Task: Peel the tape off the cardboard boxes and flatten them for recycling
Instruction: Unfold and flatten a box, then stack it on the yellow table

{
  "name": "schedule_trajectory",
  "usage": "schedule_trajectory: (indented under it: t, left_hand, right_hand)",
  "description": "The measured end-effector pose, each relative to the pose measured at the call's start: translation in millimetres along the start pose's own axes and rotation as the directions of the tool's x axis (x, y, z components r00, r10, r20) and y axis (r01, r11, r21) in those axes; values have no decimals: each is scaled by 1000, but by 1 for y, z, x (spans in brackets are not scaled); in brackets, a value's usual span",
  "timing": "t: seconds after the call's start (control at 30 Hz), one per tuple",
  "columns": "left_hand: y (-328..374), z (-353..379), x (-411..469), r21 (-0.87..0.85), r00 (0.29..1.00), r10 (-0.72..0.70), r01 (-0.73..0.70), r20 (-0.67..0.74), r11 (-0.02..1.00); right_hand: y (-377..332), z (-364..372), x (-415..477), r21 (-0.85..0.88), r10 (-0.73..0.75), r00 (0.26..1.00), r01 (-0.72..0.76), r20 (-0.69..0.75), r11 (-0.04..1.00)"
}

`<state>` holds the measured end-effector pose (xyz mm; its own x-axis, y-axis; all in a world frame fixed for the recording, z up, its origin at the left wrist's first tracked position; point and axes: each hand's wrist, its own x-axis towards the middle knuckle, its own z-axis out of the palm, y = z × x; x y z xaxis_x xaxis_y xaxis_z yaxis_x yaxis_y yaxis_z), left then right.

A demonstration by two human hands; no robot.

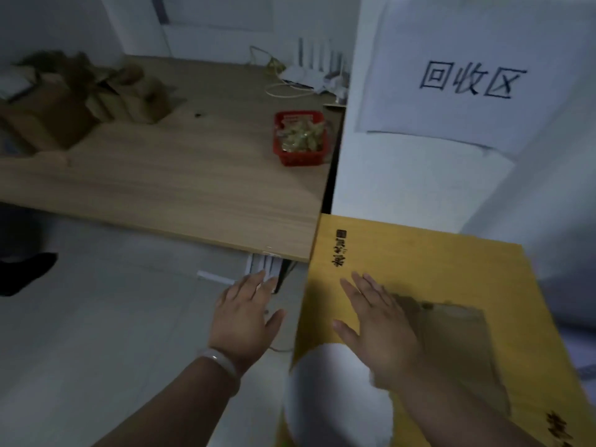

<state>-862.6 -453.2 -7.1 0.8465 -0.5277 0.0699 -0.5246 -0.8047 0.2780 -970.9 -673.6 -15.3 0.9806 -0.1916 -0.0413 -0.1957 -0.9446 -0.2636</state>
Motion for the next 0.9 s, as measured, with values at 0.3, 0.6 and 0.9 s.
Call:
schedule_trajectory:
  t: [0.3, 0.6, 0.9]
  left_hand:
    - [-198, -118, -49, 35, 967, -125, 136, -220, 990]
    - [-330, -186, -63, 46, 894, -263, 299, -363, 953]
    - [-431, -197, 14, 42, 868, -286, 331, -405, 943]
  right_hand:
    - [-241, 29, 81, 99, -215, 974, 222, -75, 970]
    - [-398, 30, 157, 103, -367, 921, 380, -130, 919]
    - [-469, 51, 282, 94, -394, 909, 408, -132, 908]
